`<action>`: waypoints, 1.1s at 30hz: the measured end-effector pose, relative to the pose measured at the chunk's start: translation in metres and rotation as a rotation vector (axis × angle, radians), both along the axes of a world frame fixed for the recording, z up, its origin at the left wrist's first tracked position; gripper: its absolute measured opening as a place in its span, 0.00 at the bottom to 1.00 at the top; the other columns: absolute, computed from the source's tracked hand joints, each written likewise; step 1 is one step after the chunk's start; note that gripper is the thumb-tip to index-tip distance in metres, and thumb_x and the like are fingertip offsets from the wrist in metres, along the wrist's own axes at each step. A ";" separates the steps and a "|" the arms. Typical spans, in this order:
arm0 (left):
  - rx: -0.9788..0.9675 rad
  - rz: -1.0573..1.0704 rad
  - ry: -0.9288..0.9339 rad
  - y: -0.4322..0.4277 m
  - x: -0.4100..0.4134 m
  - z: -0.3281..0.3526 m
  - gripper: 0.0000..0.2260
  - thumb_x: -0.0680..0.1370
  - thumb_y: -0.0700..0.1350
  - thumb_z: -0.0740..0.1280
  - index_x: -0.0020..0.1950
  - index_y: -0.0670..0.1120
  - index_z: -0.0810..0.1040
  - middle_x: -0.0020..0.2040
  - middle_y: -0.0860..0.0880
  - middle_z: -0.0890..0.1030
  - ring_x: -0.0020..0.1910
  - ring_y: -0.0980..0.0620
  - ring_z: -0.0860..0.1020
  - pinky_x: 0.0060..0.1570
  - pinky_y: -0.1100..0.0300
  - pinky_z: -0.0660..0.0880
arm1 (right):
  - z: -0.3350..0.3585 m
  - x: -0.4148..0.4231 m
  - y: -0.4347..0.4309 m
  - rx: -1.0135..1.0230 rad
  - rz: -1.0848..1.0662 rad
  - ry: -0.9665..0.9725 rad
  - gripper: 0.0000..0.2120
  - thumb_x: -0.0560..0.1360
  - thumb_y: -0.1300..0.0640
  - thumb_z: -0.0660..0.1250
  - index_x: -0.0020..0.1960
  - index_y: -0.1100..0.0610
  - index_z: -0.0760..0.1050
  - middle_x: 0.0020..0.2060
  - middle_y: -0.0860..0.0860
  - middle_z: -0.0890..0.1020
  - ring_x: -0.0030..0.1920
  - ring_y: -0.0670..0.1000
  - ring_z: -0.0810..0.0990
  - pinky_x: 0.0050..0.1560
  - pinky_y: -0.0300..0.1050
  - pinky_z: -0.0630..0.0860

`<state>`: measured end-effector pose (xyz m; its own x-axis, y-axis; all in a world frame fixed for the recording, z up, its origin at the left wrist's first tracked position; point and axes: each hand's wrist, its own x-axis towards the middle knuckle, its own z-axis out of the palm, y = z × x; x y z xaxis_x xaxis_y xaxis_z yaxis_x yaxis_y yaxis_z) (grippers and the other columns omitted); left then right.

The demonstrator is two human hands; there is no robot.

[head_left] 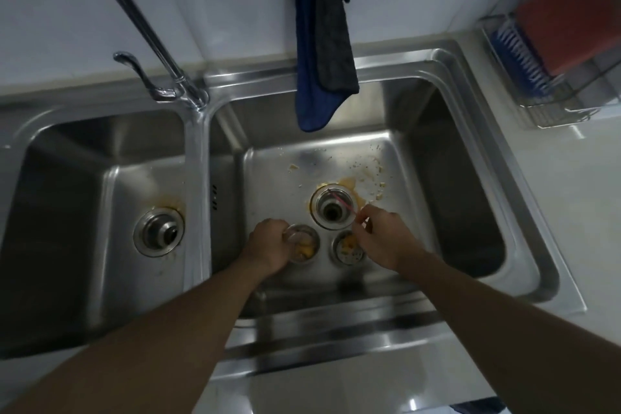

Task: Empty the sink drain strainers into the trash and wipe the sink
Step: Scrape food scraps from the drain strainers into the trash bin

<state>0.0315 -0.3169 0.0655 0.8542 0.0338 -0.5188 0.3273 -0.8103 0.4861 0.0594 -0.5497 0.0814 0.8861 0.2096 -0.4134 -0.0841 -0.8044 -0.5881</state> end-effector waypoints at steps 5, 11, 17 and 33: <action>-0.055 0.005 -0.100 -0.008 0.007 0.049 0.07 0.79 0.40 0.65 0.45 0.40 0.81 0.45 0.42 0.83 0.44 0.43 0.80 0.47 0.49 0.80 | 0.033 -0.005 0.008 0.079 -0.047 0.073 0.12 0.75 0.39 0.69 0.49 0.47 0.81 0.39 0.42 0.81 0.41 0.41 0.80 0.37 0.32 0.71; -0.093 -0.020 -0.191 -0.028 0.019 0.110 0.09 0.81 0.40 0.61 0.47 0.41 0.80 0.46 0.43 0.82 0.46 0.44 0.80 0.47 0.51 0.79 | 0.089 -0.004 0.013 0.196 -0.123 0.014 0.12 0.69 0.34 0.72 0.35 0.41 0.81 0.29 0.34 0.81 0.35 0.33 0.79 0.35 0.32 0.69; -0.178 -0.043 -0.197 -0.048 0.029 0.159 0.11 0.83 0.43 0.61 0.46 0.42 0.80 0.46 0.44 0.83 0.46 0.45 0.82 0.48 0.50 0.80 | 0.130 -0.001 -0.003 0.147 -0.179 -0.135 0.08 0.73 0.45 0.74 0.38 0.46 0.81 0.27 0.38 0.79 0.32 0.33 0.78 0.30 0.27 0.65; -0.327 -0.303 -0.239 -0.059 0.008 0.224 0.16 0.84 0.50 0.60 0.42 0.43 0.78 0.38 0.48 0.79 0.42 0.44 0.80 0.49 0.48 0.78 | 0.189 -0.079 -0.016 0.259 -0.473 -0.298 0.11 0.79 0.48 0.68 0.40 0.50 0.81 0.32 0.44 0.82 0.34 0.38 0.80 0.32 0.27 0.69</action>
